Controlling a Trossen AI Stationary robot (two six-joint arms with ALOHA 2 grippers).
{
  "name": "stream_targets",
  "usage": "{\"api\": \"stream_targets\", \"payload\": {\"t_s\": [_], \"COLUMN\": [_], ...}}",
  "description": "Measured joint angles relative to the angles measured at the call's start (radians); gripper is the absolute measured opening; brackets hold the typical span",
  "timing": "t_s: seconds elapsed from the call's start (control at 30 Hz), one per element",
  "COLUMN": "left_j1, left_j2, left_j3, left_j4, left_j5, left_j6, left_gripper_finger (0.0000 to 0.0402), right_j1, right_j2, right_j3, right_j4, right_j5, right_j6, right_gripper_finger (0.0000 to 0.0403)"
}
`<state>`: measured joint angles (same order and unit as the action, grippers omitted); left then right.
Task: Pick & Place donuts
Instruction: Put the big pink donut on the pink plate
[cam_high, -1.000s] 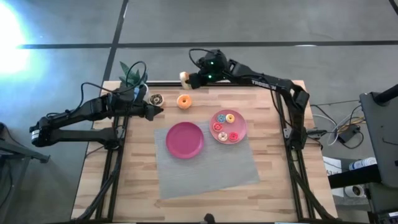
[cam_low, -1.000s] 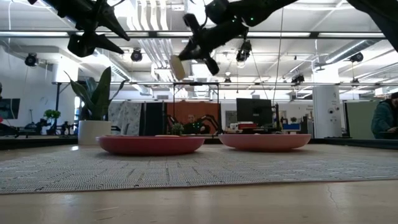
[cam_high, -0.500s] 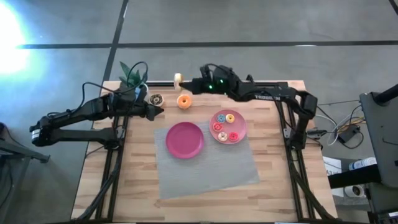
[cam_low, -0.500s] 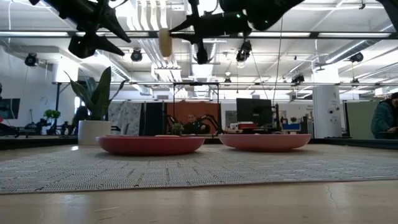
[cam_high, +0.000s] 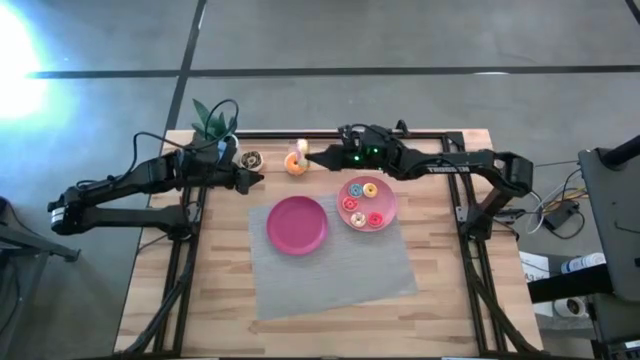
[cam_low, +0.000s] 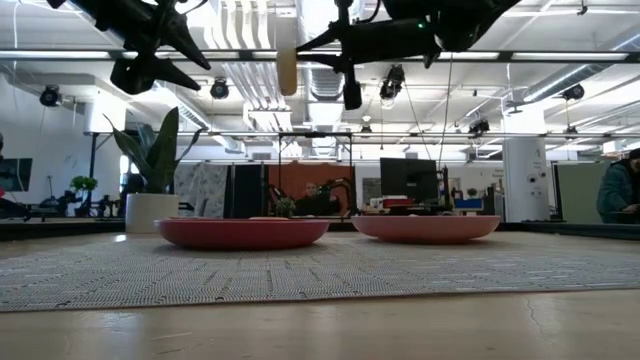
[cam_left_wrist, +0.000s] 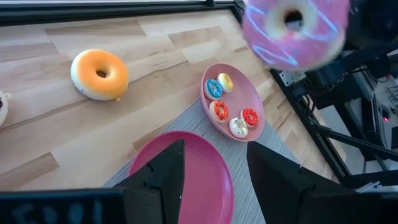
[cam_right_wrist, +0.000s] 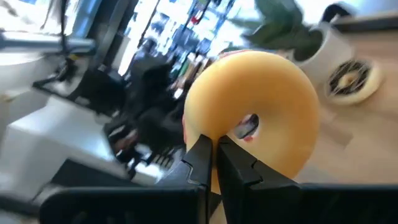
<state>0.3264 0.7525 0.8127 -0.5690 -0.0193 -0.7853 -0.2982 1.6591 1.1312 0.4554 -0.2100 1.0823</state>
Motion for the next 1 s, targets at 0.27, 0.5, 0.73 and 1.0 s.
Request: {"api": "stream_targets", "payload": {"t_s": [0.27, 0.5, 0.73, 1.0], "left_j1": [0.0, 0.001, 0.0, 0.0], "left_j2": [0.0, 0.0, 0.0, 0.013], "left_j3": [0.0, 0.0, 0.0, -0.002], "left_j4": [0.0, 0.0, 0.001, 0.052], "left_j5": [0.0, 0.0, 0.0, 0.074], "left_j6": [0.0, 0.0, 0.0, -0.041], "left_gripper_finger": [0.0147, 0.0147, 0.0147, 0.0147], "right_j1": [0.056, 0.111, 0.146, 0.157], "right_j2": [0.001, 0.054, 0.097, 0.137], "right_j3": [-0.129, -0.212, -0.194, -0.119], "right_j4": [0.314, 0.736, 0.707, 0.708], "right_j5": [-0.214, -0.119, -0.032, -0.005], "right_j6": [0.184, 0.331, 0.331, 0.285], "right_gripper_finger": [0.0009, 0.0009, 0.0009, 0.0009]}}
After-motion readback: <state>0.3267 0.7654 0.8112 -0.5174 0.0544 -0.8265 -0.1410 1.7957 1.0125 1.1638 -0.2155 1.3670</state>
